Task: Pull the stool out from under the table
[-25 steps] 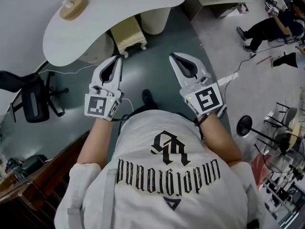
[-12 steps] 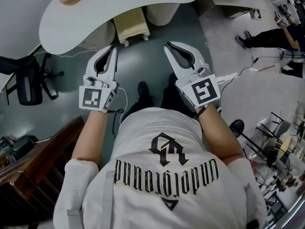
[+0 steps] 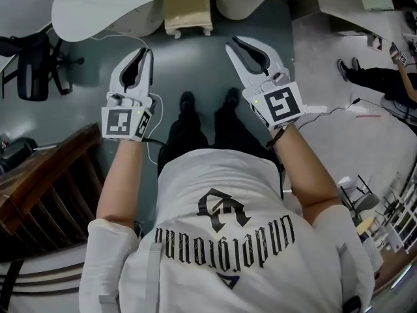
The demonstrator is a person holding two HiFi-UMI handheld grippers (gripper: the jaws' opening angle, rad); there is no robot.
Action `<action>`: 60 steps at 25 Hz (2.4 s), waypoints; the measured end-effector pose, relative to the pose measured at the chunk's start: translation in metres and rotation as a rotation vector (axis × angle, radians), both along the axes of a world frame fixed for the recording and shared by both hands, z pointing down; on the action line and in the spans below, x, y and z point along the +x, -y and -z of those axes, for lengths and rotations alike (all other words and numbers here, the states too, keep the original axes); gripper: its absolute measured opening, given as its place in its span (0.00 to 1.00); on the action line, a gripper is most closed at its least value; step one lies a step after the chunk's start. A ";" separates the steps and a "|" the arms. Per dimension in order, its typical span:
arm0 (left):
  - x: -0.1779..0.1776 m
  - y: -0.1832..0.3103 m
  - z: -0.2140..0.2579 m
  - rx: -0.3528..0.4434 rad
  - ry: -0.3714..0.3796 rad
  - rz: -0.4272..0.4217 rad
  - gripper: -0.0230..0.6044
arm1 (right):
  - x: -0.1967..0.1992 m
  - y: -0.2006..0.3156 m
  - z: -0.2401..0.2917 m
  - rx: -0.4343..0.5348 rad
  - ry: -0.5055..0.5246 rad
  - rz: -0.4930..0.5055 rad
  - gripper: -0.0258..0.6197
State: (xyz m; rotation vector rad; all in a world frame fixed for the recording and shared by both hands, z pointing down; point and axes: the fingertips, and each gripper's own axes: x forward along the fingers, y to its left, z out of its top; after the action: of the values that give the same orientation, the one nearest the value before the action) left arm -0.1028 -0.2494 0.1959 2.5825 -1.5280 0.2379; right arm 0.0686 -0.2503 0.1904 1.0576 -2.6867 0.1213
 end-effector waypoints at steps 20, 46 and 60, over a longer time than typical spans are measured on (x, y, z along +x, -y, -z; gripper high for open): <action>-0.016 0.050 -0.234 -0.110 0.062 0.040 0.34 | -0.004 0.057 -0.226 -0.098 -0.072 -0.002 0.22; -0.048 0.140 -0.645 -0.310 0.198 0.051 0.56 | -0.026 0.125 -0.604 -0.186 -0.201 -0.049 0.28; -0.069 0.180 -0.755 -0.390 0.225 0.093 0.67 | -0.011 0.184 -0.743 -0.277 -0.287 -0.197 0.40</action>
State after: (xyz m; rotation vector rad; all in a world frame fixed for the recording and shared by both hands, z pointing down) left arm -0.1720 -0.4298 0.9511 2.2330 -1.4856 0.7558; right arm 0.0577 -0.4342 0.9334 1.1499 -2.2322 0.3396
